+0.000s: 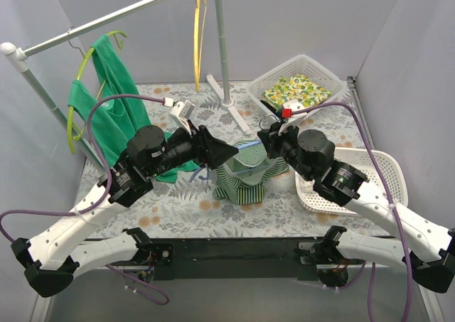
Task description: Place the tank top on the hanger
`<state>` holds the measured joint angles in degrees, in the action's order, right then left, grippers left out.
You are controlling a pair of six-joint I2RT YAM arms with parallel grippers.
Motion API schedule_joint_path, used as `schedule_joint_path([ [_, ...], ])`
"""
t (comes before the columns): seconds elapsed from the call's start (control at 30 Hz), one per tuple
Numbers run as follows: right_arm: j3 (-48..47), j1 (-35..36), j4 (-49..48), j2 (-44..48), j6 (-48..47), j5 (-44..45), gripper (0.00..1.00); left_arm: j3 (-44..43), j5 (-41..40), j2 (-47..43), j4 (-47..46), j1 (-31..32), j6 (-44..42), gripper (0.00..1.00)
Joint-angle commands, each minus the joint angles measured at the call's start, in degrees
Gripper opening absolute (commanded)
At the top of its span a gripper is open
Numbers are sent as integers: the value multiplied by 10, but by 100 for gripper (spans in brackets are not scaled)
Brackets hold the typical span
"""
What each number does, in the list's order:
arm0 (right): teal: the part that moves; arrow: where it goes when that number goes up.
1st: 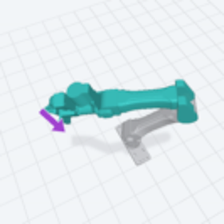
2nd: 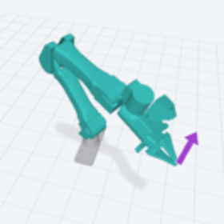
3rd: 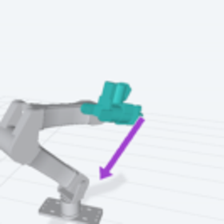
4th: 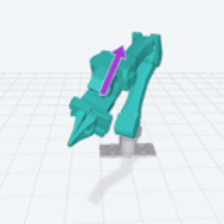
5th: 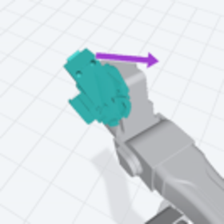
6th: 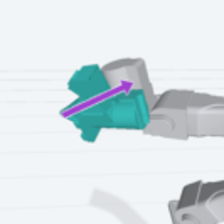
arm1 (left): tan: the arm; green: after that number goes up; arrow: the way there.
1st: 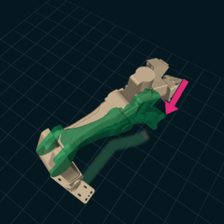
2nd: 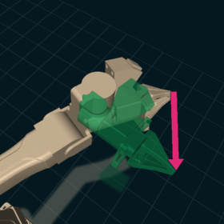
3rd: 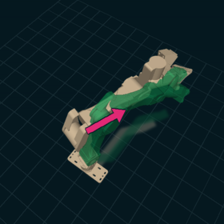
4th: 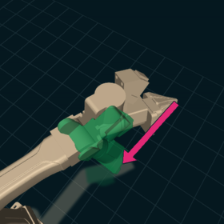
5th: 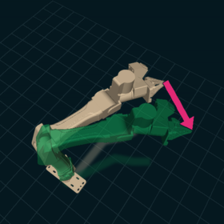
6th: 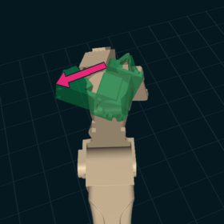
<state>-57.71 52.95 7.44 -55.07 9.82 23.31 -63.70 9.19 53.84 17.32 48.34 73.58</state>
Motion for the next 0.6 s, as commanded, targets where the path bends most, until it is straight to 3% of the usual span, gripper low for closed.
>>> schedule_joint_path([
  [0.0, -6, 2, -69, 31, -22, -32, 1, -12, 50, -29, -61, -3, -34, 62],
  [0.13, -68, 2, -49, 30, -42, -25, 1, -26, 63, -46, -102, -3, -43, 64],
  [0.4, -331, 2, 2, -26, -117, -69, 1, -82, 83, -68, -170, -3, -75, 70],
  [0.57, -400, 2, 10, -67, -117, -105, 1, -130, 65, -74, -184, -3, -99, 70],
])
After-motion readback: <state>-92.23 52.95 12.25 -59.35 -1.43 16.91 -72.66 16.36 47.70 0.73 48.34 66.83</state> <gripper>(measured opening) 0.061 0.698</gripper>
